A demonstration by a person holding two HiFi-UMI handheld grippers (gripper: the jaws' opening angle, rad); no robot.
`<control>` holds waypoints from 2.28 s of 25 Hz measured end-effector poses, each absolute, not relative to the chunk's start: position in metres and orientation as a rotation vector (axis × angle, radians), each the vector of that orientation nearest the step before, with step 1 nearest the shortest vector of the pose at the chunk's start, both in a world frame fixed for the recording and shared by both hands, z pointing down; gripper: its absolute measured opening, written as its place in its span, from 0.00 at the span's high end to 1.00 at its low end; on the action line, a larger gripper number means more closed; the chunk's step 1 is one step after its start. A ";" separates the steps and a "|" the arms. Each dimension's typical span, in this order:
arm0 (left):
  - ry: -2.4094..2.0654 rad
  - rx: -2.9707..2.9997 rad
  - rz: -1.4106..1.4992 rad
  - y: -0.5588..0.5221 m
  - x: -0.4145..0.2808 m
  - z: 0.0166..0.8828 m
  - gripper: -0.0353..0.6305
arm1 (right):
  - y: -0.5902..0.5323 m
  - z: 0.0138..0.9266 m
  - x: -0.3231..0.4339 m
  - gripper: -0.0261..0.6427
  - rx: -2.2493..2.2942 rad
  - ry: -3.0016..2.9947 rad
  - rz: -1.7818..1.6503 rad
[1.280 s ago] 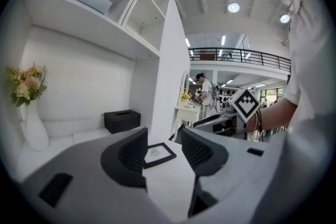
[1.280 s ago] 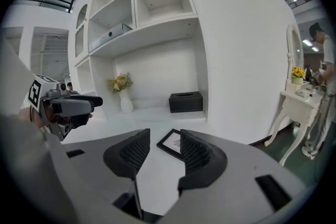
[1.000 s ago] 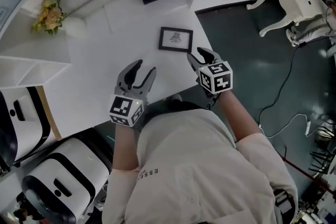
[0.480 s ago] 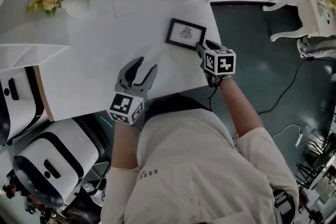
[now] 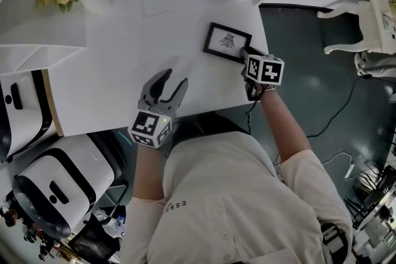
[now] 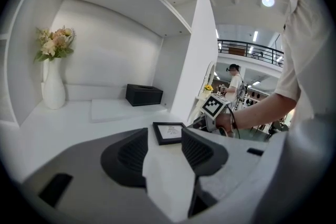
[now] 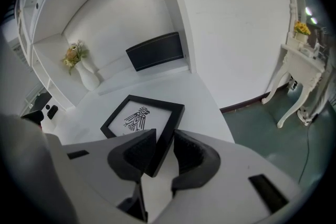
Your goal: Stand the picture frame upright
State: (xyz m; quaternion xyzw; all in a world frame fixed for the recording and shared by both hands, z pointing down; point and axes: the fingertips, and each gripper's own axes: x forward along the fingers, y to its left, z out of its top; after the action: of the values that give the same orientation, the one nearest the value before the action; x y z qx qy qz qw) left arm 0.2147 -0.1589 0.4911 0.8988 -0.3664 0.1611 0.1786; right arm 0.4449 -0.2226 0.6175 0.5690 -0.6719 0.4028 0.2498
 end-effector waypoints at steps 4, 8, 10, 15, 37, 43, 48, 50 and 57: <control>-1.058 2.530 0.441 -0.157 0.209 0.490 0.67 | -0.222 0.618 0.441 0.80 1.538 -1.816 1.088; -1.059 2.518 0.439 -0.150 0.203 0.491 0.67 | -0.214 0.618 0.429 0.80 1.497 -1.809 1.088; -1.055 2.517 0.439 -0.146 0.199 0.490 0.67 | -0.208 0.618 0.421 0.80 1.480 -1.812 1.082; -1.041 2.519 0.473 -0.132 0.182 0.490 0.67 | -0.196 0.616 0.399 0.81 1.459 -1.823 1.070; -1.014 2.438 0.515 -0.054 0.119 0.509 0.67 | -0.121 0.617 0.299 0.82 1.295 -1.866 1.073; -0.997 2.395 0.545 -0.029 0.102 0.525 0.67 | -0.102 0.617 0.271 0.82 1.237 -1.889 1.037; -0.972 2.357 0.572 -0.005 0.095 0.543 0.67 | -0.085 0.617 0.247 0.82 1.171 -1.926 1.022; -0.960 2.335 0.573 0.006 0.093 0.551 0.67 | -0.077 0.617 0.238 0.82 1.142 -1.942 1.013; -0.933 2.256 0.568 0.033 0.079 0.578 0.67 | -0.058 0.615 0.215 0.82 1.085 -1.978 0.966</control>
State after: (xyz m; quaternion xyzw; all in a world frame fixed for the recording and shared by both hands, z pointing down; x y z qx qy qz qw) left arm 0.0794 0.0329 0.5784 0.8551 -0.3536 0.2152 0.3123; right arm 0.2153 -0.0579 0.6153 0.4162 -0.7589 0.3706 0.3369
